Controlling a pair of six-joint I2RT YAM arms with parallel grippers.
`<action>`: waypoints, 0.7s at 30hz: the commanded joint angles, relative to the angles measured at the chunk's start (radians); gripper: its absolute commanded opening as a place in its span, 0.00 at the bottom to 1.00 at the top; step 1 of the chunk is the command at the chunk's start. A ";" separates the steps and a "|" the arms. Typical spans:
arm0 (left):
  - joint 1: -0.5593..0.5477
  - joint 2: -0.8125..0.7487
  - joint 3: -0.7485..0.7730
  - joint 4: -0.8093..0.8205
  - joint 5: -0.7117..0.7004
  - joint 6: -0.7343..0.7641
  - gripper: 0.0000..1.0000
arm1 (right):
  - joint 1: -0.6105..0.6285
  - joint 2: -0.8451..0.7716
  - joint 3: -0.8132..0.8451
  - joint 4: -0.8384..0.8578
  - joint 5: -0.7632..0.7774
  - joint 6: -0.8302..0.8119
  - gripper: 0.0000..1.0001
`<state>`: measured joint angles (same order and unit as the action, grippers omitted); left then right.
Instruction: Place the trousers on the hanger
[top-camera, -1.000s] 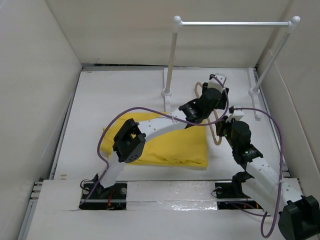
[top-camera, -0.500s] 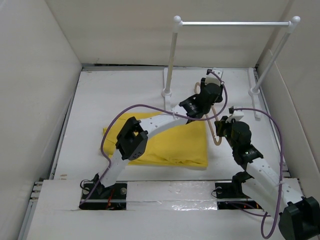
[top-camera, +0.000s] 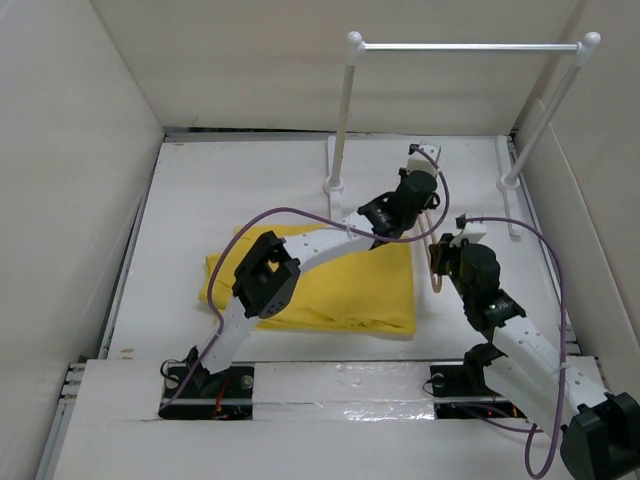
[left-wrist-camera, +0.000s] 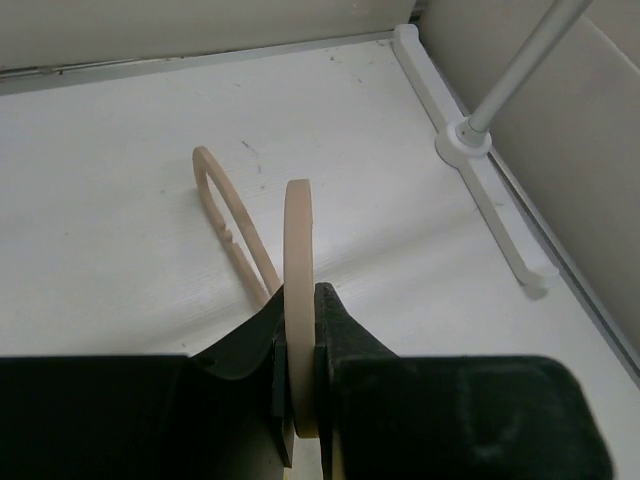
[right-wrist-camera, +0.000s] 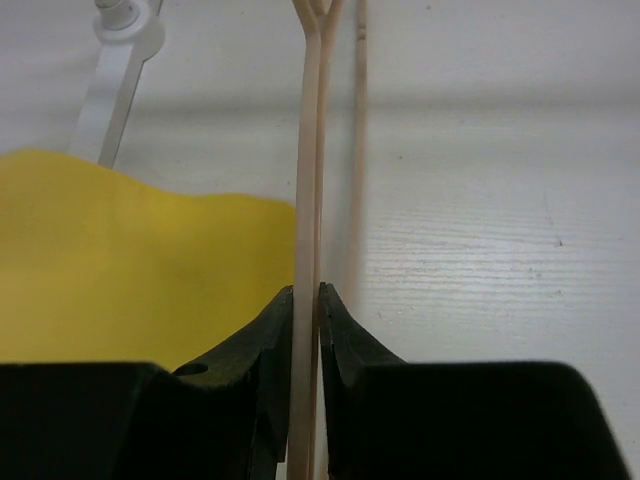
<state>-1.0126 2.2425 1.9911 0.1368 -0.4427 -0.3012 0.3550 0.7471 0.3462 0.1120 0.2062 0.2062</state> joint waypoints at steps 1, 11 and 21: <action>0.003 -0.156 -0.147 0.062 0.027 -0.064 0.00 | 0.013 -0.044 0.022 0.002 0.050 -0.007 0.34; -0.061 -0.394 -0.624 0.391 0.009 -0.309 0.00 | 0.013 -0.198 0.063 -0.159 -0.085 -0.016 0.76; -0.129 -0.442 -0.883 0.544 -0.120 -0.487 0.00 | 0.004 -0.313 0.037 -0.241 -0.152 -0.005 0.00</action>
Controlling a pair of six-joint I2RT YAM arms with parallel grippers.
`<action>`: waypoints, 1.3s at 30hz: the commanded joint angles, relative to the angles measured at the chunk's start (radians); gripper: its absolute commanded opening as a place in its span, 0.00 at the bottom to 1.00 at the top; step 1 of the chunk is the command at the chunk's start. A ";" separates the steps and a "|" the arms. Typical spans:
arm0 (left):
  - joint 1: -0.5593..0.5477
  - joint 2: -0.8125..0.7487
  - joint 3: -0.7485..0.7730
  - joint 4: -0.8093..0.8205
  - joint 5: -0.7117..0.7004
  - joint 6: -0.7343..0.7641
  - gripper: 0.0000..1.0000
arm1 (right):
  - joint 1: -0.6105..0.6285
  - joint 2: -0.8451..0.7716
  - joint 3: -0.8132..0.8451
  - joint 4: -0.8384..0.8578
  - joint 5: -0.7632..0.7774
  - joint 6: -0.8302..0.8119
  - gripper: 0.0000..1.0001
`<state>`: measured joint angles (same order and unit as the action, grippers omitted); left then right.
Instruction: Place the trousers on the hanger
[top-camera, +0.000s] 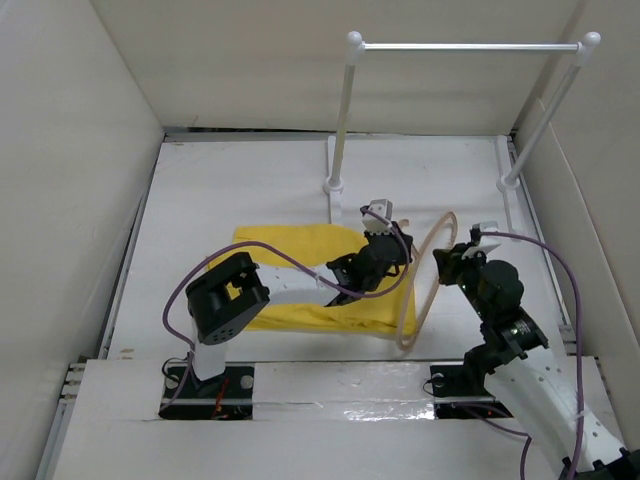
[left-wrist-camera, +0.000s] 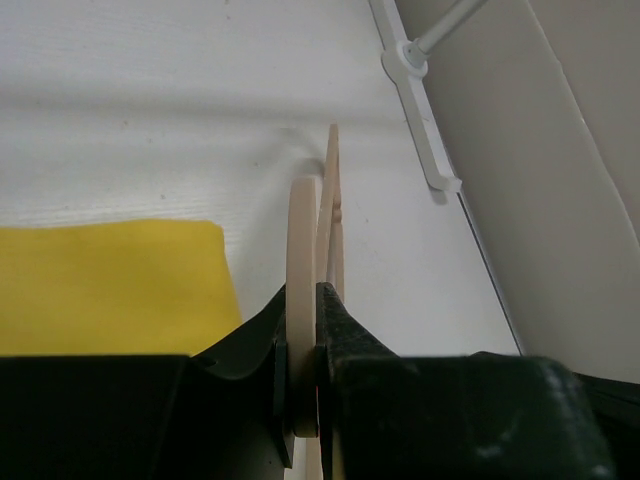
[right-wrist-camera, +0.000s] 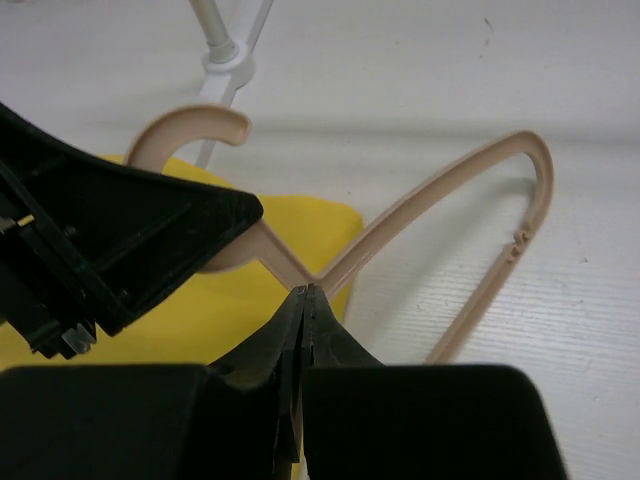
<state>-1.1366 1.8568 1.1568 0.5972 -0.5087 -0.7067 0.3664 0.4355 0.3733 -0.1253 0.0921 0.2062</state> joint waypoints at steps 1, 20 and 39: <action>-0.005 -0.064 -0.063 0.087 -0.071 -0.091 0.00 | -0.007 0.014 -0.006 0.006 -0.049 0.001 0.00; -0.091 -0.048 -0.194 0.179 -0.350 -0.122 0.00 | -0.007 0.374 -0.194 0.363 -0.183 0.157 0.48; -0.063 -0.079 -0.267 0.237 -0.330 -0.100 0.00 | -0.007 0.558 -0.208 0.475 -0.186 0.254 0.51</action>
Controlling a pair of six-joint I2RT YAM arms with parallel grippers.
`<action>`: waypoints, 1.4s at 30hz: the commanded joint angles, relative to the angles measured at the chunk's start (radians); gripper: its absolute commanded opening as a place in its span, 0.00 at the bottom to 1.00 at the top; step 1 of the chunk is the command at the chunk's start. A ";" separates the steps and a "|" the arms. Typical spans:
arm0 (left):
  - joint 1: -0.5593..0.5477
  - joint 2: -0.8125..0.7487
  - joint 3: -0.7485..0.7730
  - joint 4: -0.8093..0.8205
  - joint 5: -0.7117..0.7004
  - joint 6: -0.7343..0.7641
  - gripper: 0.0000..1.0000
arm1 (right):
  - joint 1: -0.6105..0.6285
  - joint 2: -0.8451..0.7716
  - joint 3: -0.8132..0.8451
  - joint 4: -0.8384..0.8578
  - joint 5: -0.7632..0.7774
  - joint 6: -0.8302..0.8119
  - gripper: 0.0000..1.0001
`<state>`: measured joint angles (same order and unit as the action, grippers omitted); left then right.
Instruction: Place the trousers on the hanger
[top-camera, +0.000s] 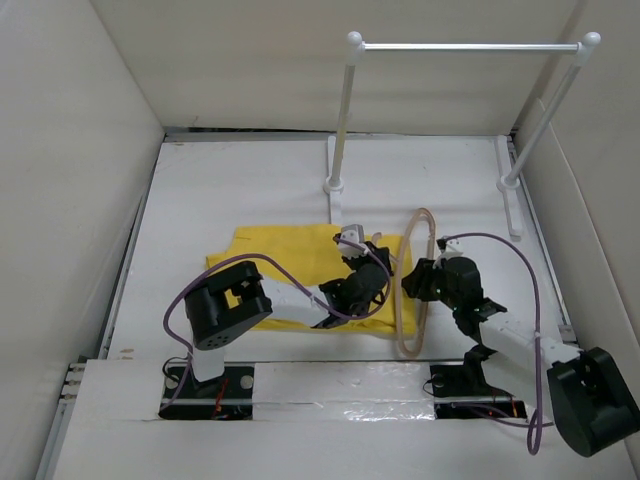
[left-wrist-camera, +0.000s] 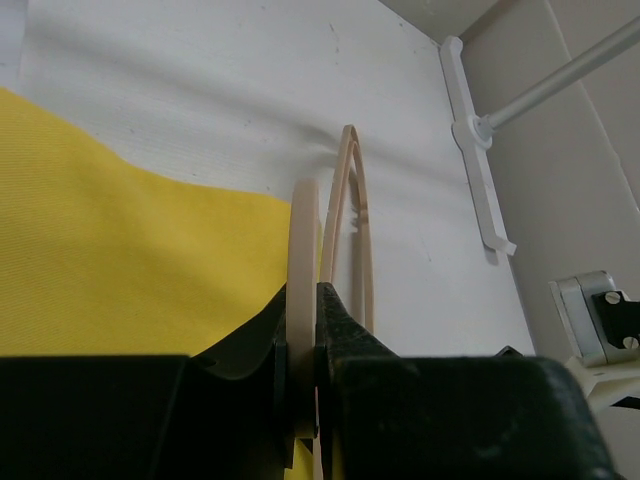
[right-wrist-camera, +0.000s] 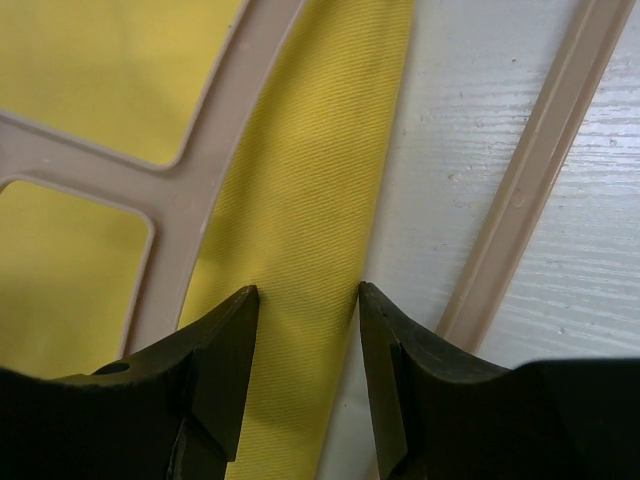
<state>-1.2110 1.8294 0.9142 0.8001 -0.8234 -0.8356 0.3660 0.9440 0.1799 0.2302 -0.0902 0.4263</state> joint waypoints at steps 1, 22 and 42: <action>0.021 -0.051 -0.028 0.030 -0.014 0.032 0.00 | -0.007 0.074 -0.023 0.147 -0.011 0.048 0.51; 0.048 -0.289 -0.319 -0.010 -0.146 0.089 0.00 | -0.113 -0.102 0.038 0.133 -0.147 -0.012 0.00; 0.067 -0.460 -0.379 -0.142 -0.149 0.259 0.00 | -0.404 -0.099 0.066 0.089 -0.252 -0.120 0.00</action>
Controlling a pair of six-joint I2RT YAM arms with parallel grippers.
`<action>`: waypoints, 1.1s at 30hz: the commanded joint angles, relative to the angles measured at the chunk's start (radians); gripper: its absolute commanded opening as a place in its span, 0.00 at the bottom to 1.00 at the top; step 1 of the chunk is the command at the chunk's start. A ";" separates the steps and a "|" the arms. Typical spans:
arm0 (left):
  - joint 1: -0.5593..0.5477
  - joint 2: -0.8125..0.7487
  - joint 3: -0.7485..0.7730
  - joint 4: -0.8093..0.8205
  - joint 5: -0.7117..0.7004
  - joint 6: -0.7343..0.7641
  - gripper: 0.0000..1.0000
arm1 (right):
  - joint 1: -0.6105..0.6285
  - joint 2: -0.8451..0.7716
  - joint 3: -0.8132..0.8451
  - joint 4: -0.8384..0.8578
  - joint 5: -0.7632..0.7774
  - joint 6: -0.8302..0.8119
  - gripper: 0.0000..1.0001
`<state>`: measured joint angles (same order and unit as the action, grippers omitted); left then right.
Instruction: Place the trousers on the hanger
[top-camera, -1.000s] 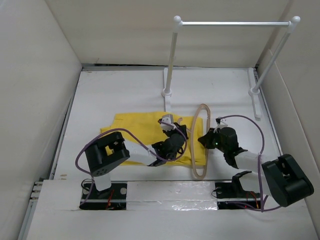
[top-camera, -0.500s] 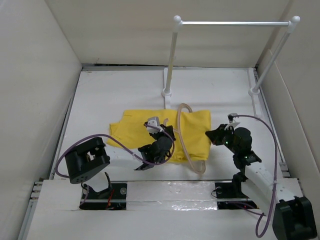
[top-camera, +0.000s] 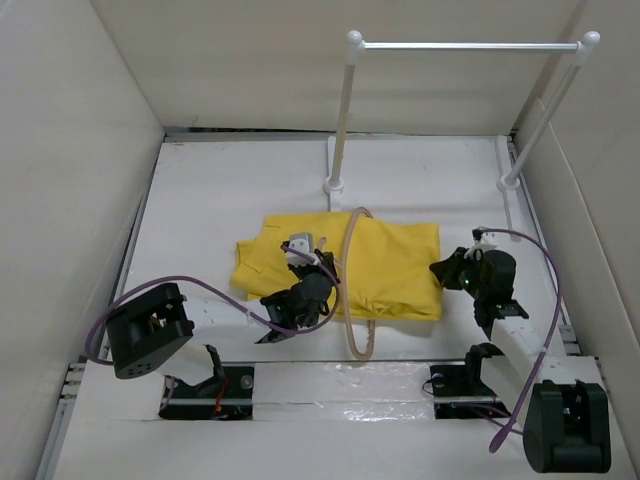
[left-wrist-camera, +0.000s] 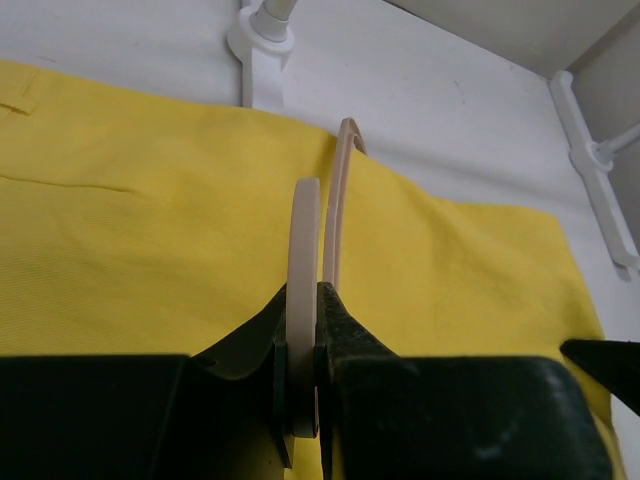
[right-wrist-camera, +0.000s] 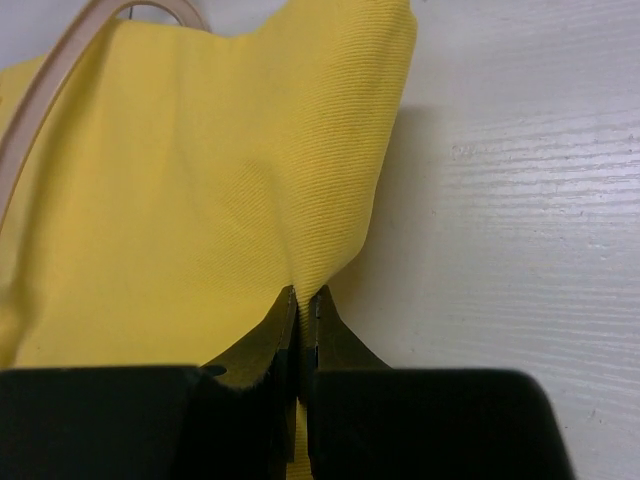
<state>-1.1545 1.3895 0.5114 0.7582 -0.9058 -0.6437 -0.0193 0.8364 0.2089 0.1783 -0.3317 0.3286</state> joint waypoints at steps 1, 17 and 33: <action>0.010 -0.017 0.036 -0.117 -0.079 0.065 0.00 | -0.019 0.010 0.035 0.144 -0.021 -0.017 0.00; 0.104 -0.056 0.029 -0.102 -0.064 0.188 0.00 | -0.117 -0.128 0.093 0.027 -0.139 -0.008 0.00; 0.113 -0.014 0.079 -0.025 -0.100 0.332 0.00 | -0.149 0.030 0.075 0.053 -0.060 -0.062 0.00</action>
<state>-1.0657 1.3525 0.5526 0.7071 -0.9012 -0.4133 -0.1497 0.8616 0.2584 0.1421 -0.4484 0.2970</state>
